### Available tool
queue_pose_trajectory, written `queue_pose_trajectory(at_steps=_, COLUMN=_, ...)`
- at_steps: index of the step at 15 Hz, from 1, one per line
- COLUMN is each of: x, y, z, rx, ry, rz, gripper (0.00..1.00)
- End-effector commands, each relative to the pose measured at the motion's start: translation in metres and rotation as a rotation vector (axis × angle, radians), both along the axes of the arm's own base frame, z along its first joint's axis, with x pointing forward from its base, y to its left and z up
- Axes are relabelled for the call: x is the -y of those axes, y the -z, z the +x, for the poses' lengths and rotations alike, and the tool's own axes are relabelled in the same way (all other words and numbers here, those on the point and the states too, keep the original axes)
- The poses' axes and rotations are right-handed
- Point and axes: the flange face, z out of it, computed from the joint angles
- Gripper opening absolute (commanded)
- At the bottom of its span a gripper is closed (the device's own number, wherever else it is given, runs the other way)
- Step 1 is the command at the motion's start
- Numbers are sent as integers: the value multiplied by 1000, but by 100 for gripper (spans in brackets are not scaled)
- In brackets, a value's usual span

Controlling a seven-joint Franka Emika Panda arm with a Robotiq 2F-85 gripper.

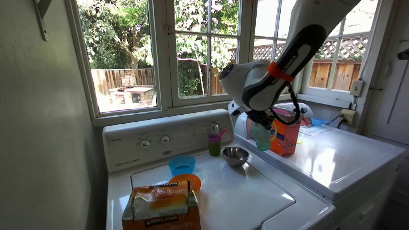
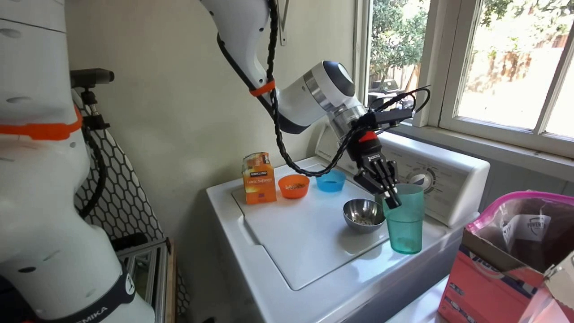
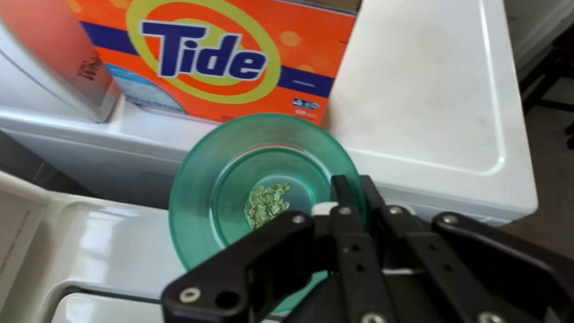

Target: Move the blue cup on the washing machine

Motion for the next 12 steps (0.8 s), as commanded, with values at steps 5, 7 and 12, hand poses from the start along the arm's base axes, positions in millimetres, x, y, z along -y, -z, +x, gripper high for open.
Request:
queue_pose_trajectory(at_steps=5, x=22, y=-37, z=36, rx=-6, ry=-195, rz=58, gripper=2)
queue_pose_trajectory(at_steps=7, x=27, y=-40, z=39, rx=-8, ry=-194, rz=57, gripper=7)
queue_pose_trajectory(at_steps=12, x=21, y=-34, z=49, rx=17, ry=-293, rz=123, gripper=2)
